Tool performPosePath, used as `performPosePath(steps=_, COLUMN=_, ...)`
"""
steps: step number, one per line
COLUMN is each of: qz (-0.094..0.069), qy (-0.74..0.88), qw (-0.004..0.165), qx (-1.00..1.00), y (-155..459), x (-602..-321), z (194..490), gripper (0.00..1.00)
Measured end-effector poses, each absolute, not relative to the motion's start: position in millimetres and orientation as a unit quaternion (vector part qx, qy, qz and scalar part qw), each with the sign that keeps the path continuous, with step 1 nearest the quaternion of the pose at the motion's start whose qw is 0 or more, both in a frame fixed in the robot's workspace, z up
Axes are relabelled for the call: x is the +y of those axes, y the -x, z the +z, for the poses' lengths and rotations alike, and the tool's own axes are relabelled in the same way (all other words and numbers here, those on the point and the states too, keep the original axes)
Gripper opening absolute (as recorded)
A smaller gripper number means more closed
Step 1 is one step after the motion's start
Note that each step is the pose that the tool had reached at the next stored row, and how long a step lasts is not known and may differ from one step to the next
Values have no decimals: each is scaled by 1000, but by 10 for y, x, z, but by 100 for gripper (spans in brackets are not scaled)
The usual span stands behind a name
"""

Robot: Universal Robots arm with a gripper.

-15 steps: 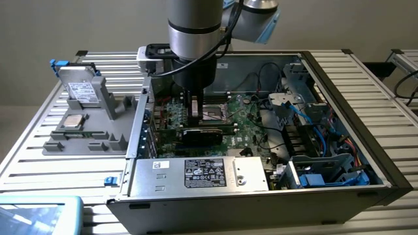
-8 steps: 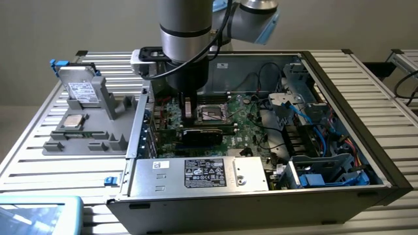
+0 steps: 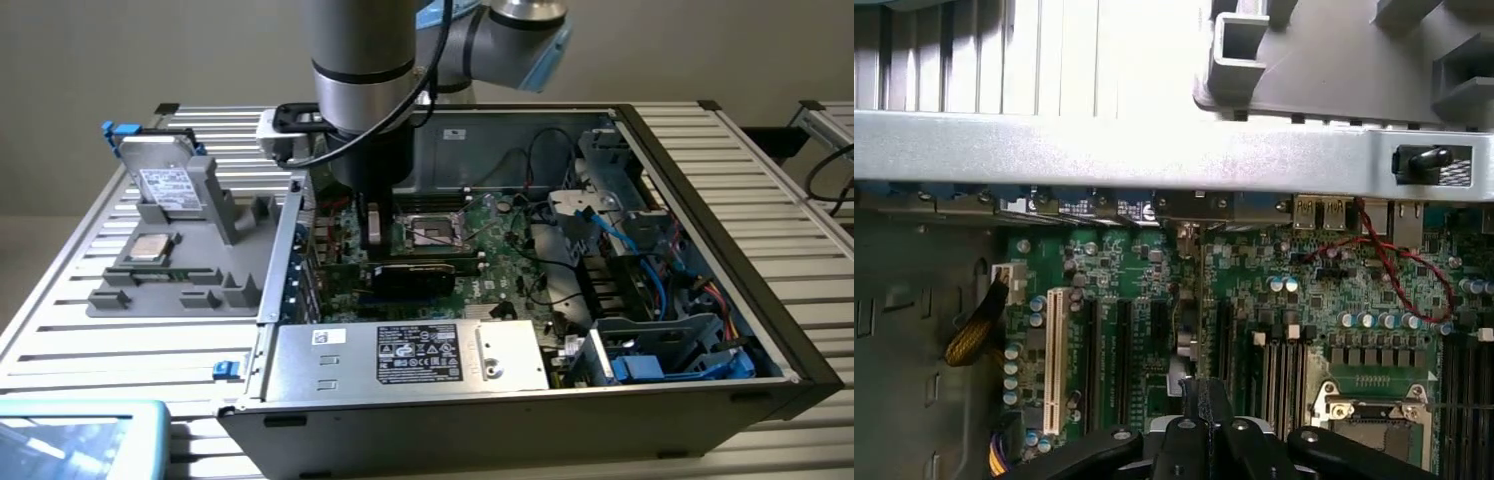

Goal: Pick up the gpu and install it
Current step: 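Press down on the gpu until it lock into place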

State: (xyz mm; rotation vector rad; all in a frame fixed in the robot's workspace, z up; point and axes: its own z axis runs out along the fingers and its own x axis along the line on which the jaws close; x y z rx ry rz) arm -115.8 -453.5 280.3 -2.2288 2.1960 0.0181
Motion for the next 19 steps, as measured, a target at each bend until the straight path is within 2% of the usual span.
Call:
performPosePath(steps=14, qz=-2, qy=709, qw=13, qx=705, y=1213, x=-4531, z=2642, gripper=12)
performPosePath(steps=19, qz=-2, qy=707, qw=13, qx=707, y=1191, x=-4530, z=2819, gripper=12)
